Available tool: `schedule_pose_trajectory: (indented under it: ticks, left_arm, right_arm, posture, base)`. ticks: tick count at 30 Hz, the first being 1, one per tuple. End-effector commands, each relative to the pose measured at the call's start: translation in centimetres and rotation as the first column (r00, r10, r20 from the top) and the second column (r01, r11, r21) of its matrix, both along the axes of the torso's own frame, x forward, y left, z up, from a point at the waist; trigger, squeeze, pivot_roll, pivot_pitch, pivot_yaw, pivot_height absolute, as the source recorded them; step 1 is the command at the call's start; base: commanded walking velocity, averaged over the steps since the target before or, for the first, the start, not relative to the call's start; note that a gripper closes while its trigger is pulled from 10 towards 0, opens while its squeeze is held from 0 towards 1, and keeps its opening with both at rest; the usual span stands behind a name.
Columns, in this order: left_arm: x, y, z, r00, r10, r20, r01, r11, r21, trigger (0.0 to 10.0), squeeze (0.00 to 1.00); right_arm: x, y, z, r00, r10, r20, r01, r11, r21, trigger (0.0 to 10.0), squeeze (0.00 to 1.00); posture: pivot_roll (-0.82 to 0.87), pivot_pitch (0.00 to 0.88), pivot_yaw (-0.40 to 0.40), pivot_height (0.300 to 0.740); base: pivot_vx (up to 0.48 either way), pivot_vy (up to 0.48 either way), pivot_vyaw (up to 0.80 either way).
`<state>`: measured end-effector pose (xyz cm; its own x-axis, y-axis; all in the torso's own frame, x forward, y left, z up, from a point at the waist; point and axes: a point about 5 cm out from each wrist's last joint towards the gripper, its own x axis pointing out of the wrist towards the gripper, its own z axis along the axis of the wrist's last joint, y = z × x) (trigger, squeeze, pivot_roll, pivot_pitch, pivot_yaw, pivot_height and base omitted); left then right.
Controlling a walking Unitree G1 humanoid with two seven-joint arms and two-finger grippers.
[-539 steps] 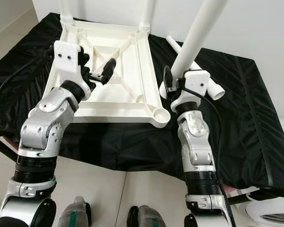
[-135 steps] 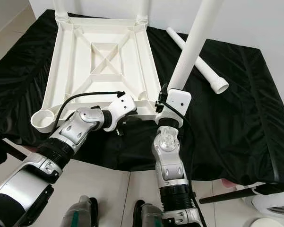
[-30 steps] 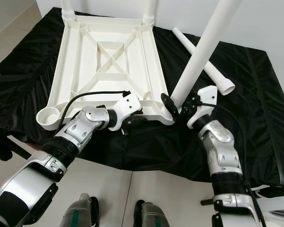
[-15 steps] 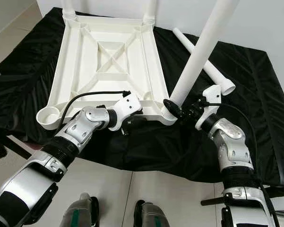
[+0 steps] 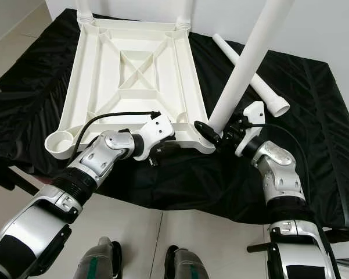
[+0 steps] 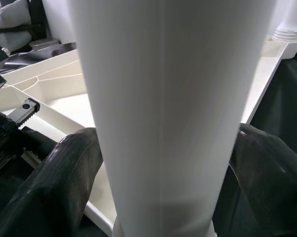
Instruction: Building children table
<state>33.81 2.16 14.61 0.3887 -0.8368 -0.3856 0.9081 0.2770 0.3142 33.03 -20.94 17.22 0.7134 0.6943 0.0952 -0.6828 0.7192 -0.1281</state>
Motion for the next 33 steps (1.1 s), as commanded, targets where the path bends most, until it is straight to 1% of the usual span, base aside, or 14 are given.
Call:
schedule_pose_trajectory:
  ticks: [1,3,4,6,10,13,14,17,21,22,24,25,26,33]
  left_arm:
    - [-0.15,-0.20,-0.43,1.000,-0.027,-0.011,0.027,0.999,0.039,10.0,0.00]
    - [-0.15,-0.21,-0.42,1.000,-0.027,-0.011,0.027,0.999,0.039,10.0,0.00]
    - [-0.15,-0.20,-0.42,1.000,-0.027,-0.012,0.027,0.999,0.038,10.0,0.00]
    - [-0.14,-0.17,-0.42,1.000,-0.026,-0.012,0.027,0.999,0.038,10.0,0.00]
    - [-0.12,-0.11,-0.40,1.000,-0.025,-0.011,0.025,0.999,0.038,10.0,0.00]
    - [-0.11,-0.11,-0.39,1.000,-0.025,-0.011,0.025,0.999,0.038,10.0,0.00]
    - [-0.11,-0.11,-0.38,1.000,-0.025,-0.011,0.025,0.999,0.038,10.0,0.00]
    - [-0.11,-0.11,-0.38,1.000,-0.026,-0.010,0.026,0.999,0.038,10.0,0.00]
    - [-0.12,-0.12,-0.37,1.000,-0.026,-0.011,0.027,0.999,0.037,10.0,0.00]
    - [-0.12,-0.13,-0.37,1.000,-0.026,-0.011,0.027,0.999,0.037,10.0,0.00]
    - [-0.12,-0.13,-0.37,1.000,-0.026,-0.011,0.027,0.999,0.037,10.0,0.00]
    - [-0.11,-0.14,-0.37,1.000,-0.026,-0.011,0.026,0.999,0.036,10.0,0.00]
    - [-0.11,-0.16,-0.38,1.000,-0.025,-0.012,0.026,0.999,0.035,10.0,0.00]
    - [-0.12,-0.18,-0.40,1.000,-0.024,-0.012,0.025,0.999,0.034,10.0,0.00]
  right_arm:
    - [0.19,-0.06,-0.21,1.000,0.002,-0.001,-0.002,1.000,-0.005,7.5,0.00]
    - [0.24,-0.05,-0.20,1.000,0.002,0.000,-0.002,1.000,-0.005,8.2,0.00]
    - [0.30,-0.09,-0.20,1.000,-0.002,0.001,0.002,1.000,-0.005,6.6,0.00]
    - [0.33,-0.14,-0.20,1.000,-0.004,0.002,0.004,1.000,-0.007,6.6,0.00]
    - [0.38,-0.43,-0.25,1.000,-0.012,0.002,0.012,1.000,-0.013,4.4,0.00]
    - [0.39,-0.52,-0.27,1.000,-0.013,0.002,0.014,1.000,-0.014,4.4,0.00]
    - [0.38,-0.59,-0.26,1.000,-0.014,0.002,0.014,1.000,-0.014,2.4,0.00]
    - [0.34,-0.75,-0.30,1.000,-0.016,0.002,0.016,1.000,-0.019,0.0,0.00]
    - [0.31,-0.79,-0.32,1.000,-0.015,0.002,0.015,1.000,-0.022,0.0,0.00]
    - [0.28,-0.81,-0.38,1.000,-0.022,-0.003,0.021,1.000,-0.020,2.7,0.00]
    - [0.28,-0.81,-0.38,1.000,-0.022,-0.003,0.021,1.000,-0.020,2.7,0.00]
    - [0.21,-0.78,-0.43,1.000,-0.026,-0.005,0.026,0.999,-0.018,4.8,0.00]
    - [0.15,-0.65,-0.49,0.999,-0.039,-0.008,0.039,0.999,-0.010,10.0,0.00]
    - [-0.05,-0.18,-0.58,0.998,-0.062,-0.007,0.062,0.998,0.017,10.0,0.00]
  posture:
    - [0.02,0.095,-0.045,0.740]
    - [0.02,0.096,-0.045,0.740]
    - [0.02,0.097,-0.045,0.740]
    - [0.02,0.097,-0.045,0.740]
    - [0.02,0.097,-0.046,0.740]
    - [0.02,0.097,-0.046,0.740]
    - [0.01,0.097,-0.045,0.740]
    - [0.01,0.098,-0.045,0.740]
    - [0.01,0.099,-0.046,0.740]
    - [0.01,0.100,-0.047,0.740]
    - [0.01,0.100,-0.047,0.740]
    - [0.01,0.101,-0.048,0.740]
    - [0.01,0.101,-0.049,0.740]
    - [0.01,0.102,-0.053,0.740]
  base:
    - [0.000,0.000,0.00]
    - [0.000,0.000,0.00]
    - [0.000,0.000,0.00]
    - [0.000,0.000,0.00]
    - [0.000,0.000,0.00]
    - [0.000,0.000,0.00]
    - [0.000,0.000,0.00]
    - [0.000,0.000,0.00]
    - [0.000,0.000,0.00]
    - [0.000,0.000,0.00]
    - [0.000,0.000,0.00]
    - [0.000,0.000,0.00]
    - [0.000,0.000,0.00]
    - [0.000,0.000,0.00]
